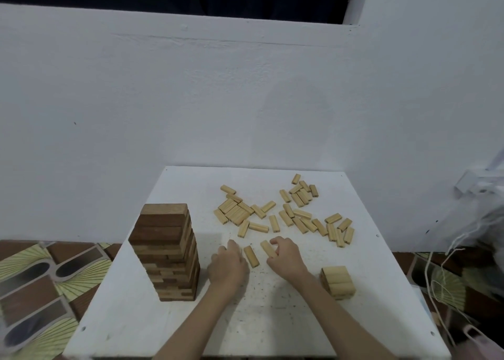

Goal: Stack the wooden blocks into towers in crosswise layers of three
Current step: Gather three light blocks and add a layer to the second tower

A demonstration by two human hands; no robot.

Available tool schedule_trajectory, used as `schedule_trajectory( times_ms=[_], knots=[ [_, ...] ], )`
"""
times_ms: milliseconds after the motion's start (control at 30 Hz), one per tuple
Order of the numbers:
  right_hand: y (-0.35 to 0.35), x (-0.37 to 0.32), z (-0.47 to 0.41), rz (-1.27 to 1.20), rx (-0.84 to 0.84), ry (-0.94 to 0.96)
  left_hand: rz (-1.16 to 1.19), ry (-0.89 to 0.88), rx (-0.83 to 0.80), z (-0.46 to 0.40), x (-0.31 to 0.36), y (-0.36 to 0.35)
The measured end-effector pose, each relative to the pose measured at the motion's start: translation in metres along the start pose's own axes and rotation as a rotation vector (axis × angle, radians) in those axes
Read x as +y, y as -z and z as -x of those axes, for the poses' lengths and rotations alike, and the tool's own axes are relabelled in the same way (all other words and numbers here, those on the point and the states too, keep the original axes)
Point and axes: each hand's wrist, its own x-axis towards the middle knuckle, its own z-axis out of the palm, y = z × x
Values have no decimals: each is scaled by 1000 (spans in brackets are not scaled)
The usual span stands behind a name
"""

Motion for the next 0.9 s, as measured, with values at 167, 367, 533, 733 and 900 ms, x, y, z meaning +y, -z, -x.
schedule_trajectory(
  times_ms=[167, 367, 533, 733, 900],
  knots=[
    [3, -6, 11, -140, -64, 14, 97, -75, -43, -2, 4, 2],
    [13, -1, 17, -190, -109, -37, 216, -112, -105, -2, 4, 4],
    [22, 2, 15, -158, -175, -37, 54, -142, -171, -9, 2, 2],
    [30, -5, 10, 22, -275, 53, 180, -120, -198, -12, 8, 0],
    [30, -7, 6, 90, -277, 83, 215, -163, -200, -14, 11, -2]
  ],
)
